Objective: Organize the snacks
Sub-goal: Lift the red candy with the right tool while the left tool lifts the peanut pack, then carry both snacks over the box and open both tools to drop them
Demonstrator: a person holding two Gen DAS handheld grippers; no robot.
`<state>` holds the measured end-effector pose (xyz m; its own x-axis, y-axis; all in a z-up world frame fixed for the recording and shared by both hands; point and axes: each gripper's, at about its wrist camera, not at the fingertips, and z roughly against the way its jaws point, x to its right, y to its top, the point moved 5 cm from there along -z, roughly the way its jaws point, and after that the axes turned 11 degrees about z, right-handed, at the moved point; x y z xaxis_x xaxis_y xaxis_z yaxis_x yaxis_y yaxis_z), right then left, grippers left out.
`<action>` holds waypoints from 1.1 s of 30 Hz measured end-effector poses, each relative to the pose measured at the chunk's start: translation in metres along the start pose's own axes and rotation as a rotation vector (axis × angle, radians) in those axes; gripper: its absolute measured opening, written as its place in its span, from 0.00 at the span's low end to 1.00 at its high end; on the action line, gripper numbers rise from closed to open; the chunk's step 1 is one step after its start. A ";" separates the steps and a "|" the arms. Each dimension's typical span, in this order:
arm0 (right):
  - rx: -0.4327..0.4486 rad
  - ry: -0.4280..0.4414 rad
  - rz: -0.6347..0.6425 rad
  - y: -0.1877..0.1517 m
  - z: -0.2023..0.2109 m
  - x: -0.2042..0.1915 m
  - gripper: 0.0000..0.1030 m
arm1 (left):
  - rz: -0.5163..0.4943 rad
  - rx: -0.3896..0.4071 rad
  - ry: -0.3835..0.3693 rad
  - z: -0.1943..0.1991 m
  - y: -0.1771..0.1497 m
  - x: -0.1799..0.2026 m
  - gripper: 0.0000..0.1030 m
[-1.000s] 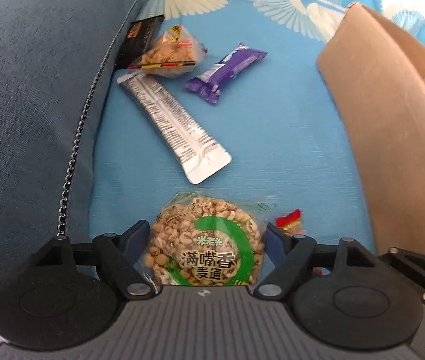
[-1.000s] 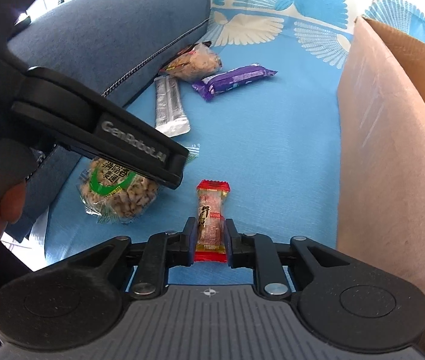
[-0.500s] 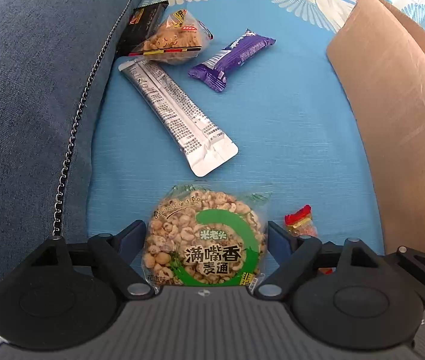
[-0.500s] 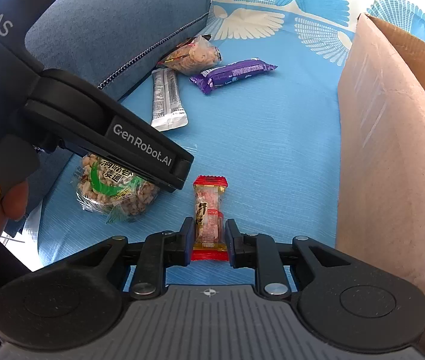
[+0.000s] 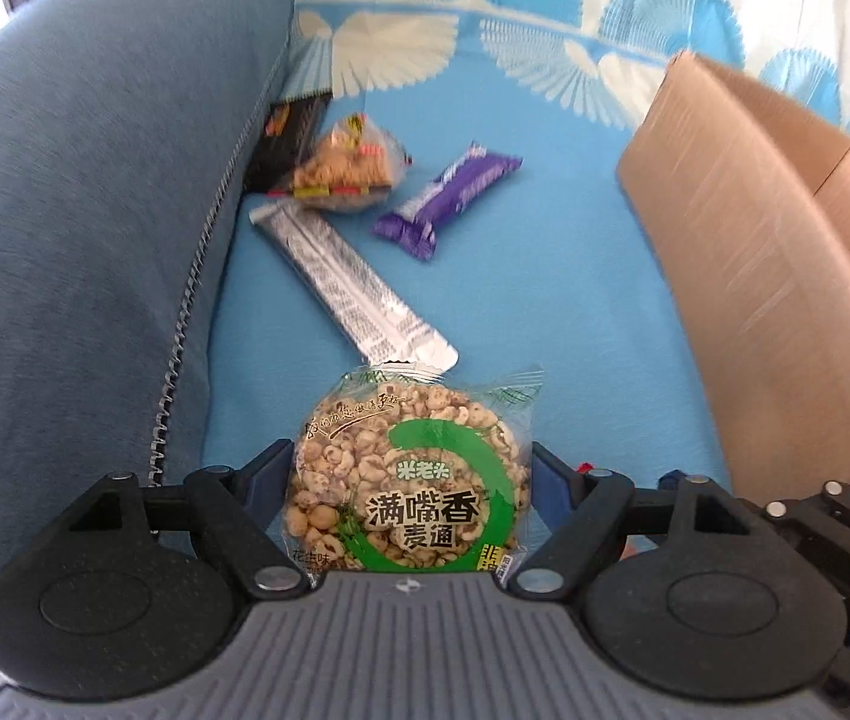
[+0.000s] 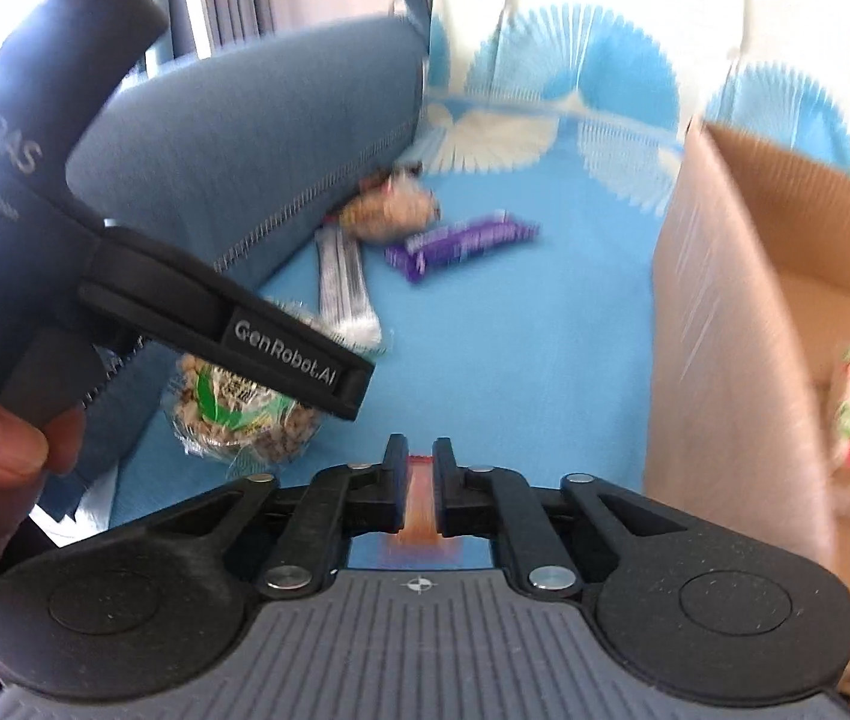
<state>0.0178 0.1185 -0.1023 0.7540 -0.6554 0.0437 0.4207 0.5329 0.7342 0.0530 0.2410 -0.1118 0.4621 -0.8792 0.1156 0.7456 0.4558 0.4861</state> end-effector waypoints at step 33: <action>-0.076 -0.026 0.152 -0.021 -0.010 -0.023 0.17 | 0.173 0.259 -0.196 0.094 -0.023 -0.031 0.82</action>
<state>-0.0039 0.1275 -0.1255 0.7990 -0.5773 0.1680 0.3409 0.6652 0.6643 -0.0239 0.2448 -0.0454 0.4515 -0.8134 0.3669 0.5067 0.5722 0.6449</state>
